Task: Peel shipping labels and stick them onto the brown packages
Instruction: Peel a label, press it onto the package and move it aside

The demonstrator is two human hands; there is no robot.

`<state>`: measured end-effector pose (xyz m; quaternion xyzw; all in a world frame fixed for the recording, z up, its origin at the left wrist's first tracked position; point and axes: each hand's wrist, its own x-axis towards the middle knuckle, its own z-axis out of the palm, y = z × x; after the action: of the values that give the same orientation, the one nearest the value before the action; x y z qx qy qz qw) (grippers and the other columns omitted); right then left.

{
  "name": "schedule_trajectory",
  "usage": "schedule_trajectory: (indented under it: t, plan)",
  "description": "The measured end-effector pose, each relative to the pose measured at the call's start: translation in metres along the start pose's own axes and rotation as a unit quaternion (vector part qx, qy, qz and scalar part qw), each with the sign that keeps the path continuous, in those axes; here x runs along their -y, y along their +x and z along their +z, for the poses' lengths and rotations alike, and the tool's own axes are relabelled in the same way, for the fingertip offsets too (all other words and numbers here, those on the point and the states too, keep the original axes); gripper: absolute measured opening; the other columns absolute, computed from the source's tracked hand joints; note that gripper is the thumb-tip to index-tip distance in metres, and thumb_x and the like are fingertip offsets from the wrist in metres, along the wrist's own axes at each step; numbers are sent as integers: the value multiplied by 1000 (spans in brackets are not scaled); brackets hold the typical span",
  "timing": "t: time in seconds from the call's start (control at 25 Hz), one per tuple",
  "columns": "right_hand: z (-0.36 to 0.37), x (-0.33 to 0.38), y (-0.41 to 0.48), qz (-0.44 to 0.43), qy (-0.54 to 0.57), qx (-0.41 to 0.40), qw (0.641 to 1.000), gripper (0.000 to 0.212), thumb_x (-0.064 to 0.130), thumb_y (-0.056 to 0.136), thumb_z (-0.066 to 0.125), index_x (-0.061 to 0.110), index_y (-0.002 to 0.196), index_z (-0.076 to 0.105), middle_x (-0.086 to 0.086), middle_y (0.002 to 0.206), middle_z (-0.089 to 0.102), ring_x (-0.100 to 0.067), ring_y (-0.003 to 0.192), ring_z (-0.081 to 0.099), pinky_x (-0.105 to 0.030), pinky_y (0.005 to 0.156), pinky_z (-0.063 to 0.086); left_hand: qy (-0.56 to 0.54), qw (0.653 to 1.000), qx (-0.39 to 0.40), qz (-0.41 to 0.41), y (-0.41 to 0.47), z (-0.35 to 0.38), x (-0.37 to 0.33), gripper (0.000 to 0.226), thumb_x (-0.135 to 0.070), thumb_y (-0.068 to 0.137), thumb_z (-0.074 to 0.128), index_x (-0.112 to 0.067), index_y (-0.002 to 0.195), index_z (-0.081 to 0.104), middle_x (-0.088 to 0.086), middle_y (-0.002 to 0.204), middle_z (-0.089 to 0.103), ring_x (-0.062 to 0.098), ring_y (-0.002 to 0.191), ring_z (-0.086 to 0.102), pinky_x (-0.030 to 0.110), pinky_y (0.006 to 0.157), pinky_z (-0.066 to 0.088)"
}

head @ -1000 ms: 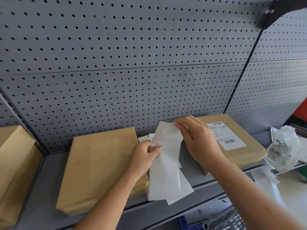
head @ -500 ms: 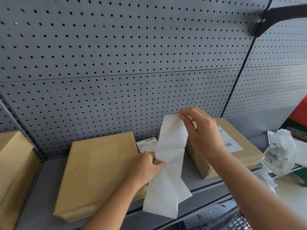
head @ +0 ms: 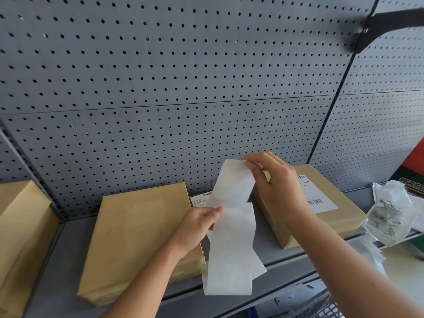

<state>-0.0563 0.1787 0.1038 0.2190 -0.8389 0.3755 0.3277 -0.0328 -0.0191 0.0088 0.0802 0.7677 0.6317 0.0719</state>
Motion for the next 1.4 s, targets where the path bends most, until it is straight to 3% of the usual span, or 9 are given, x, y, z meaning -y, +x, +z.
schedule_trajectory:
  t: [0.12, 0.4, 0.56, 0.72, 0.88, 1.0, 1.12, 1.28, 1.4]
  plan:
    - [-5, 0, 9, 10, 3, -26, 1000, 13, 13, 97, 59, 17, 103, 70, 8, 96, 69, -16, 86, 64, -44, 71, 55, 56, 997, 30, 31, -4, 2, -5, 51, -45, 99, 60, 3, 83, 69, 5, 71, 59, 14, 69, 52, 36, 68, 48]
    - [-3, 2, 16, 10, 11, -25, 1000, 13, 16, 98, 58, 20, 103, 70, 9, 97, 70, -17, 84, 64, -45, 70, 56, 52, 997, 33, -39, -43, 39, -22, 47, -31, 101, 61, -17, 56, 55, -14, 55, 42, 4, 53, 47, 25, 60, 50]
    - [2, -1, 10, 18, 12, -10, 1000, 13, 19, 98, 57, 23, 103, 69, 10, 96, 69, -17, 83, 63, -46, 70, 55, -16, 988, 51, -148, -64, 47, -19, 46, -40, 100, 61, 1, 81, 71, 2, 72, 66, 9, 66, 66, 24, 66, 58]
    - [9, 1, 8, 13, 17, 6, 1000, 13, 20, 98, 57, 21, 102, 69, 9, 97, 69, -18, 81, 64, -45, 70, 55, 123, 973, 81, -178, -68, 34, -23, 52, -55, 99, 53, -11, 78, 71, 0, 71, 73, 15, 67, 71, 35, 78, 64]
    - [17, 6, 5, 6, 25, 15, 1000, 12, 20, 98, 58, 20, 102, 70, 9, 96, 69, -19, 79, 64, -45, 70, 55, 212, 957, 107, -165, -68, 25, -33, 57, -54, 100, 50, -8, 75, 70, 2, 66, 70, 17, 56, 65, 27, 61, 58]
    - [21, 7, 3, 4, 32, 19, 999, 12, 21, 97, 58, 21, 101, 69, 8, 94, 67, -19, 77, 63, -47, 67, 54, 135, 977, 74, -145, -61, 10, -42, 57, -46, 104, 49, 3, 87, 72, 11, 69, 72, 20, 57, 66, 29, 57, 55]
    - [28, 11, -2, -9, 43, 31, 999, 14, 26, 98, 55, 23, 101, 68, 9, 94, 66, -17, 77, 64, -46, 66, 54, -60, 992, -13, -112, -52, -14, -44, 51, -45, 103, 51, 1, 103, 73, 19, 88, 77, 24, 74, 73, 32, 66, 60]
    - [42, 21, -13, -60, 29, 62, 996, 13, 21, 98, 57, 21, 102, 69, 11, 93, 65, -11, 78, 59, -38, 64, 53, -269, 953, -99, -101, -43, -44, -44, 67, -56, 99, 43, 3, 117, 68, 25, 110, 75, 33, 98, 75, 38, 82, 64]
    - [53, 31, -21, -108, 21, 99, 989, 17, 24, 100, 54, 20, 105, 70, 10, 97, 65, -14, 89, 62, -36, 69, 54, -324, 932, -132, -97, -43, -60, -46, 61, -54, 98, 49, 0, 116, 69, 25, 108, 76, 32, 93, 76, 35, 75, 65]
